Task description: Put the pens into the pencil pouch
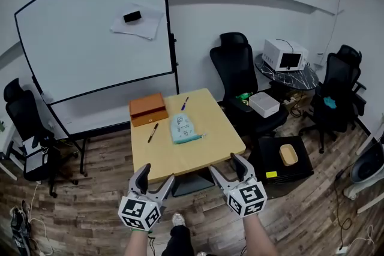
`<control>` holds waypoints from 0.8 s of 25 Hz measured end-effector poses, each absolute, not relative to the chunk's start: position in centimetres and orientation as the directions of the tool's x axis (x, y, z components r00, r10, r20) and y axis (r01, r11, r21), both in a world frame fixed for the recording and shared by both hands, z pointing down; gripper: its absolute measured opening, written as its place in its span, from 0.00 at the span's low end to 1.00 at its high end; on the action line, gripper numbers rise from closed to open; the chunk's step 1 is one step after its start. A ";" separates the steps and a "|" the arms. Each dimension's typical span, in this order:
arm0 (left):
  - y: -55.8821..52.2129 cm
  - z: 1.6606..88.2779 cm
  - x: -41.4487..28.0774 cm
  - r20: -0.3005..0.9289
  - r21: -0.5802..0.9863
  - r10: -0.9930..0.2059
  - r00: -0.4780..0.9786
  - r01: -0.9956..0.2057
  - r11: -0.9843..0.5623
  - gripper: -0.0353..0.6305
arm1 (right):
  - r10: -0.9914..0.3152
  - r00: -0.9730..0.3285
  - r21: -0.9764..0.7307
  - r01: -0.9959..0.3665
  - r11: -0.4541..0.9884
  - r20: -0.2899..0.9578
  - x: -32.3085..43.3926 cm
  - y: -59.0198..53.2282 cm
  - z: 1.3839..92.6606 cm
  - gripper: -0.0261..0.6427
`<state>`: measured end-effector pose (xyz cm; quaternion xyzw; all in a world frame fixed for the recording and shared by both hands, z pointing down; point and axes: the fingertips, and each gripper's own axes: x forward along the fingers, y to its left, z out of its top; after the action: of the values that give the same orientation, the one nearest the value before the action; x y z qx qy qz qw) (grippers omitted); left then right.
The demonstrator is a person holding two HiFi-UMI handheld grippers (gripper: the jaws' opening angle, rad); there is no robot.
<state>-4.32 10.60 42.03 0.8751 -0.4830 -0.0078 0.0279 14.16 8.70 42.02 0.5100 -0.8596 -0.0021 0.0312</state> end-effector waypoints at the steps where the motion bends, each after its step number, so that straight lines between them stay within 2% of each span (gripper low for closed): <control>1: 9.8 42.2 -4.3 0.013 0.058 -0.844 0.536 -0.843 -0.534 0.54 | -0.877 -0.477 0.035 -0.877 0.479 0.055 14.1 8.0 42.2 0.49; 20: -11.4 43.3 -8.6 0.017 0.097 -0.816 0.577 -0.814 -0.573 0.54 | -0.887 -0.442 0.095 -0.885 0.456 0.135 9.7 -11.8 42.6 0.46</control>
<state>-8.60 -11.44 43.34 0.8868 -0.4595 -0.0149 0.0468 9.69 -11.76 42.55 0.5216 -0.8492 -0.0053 0.0827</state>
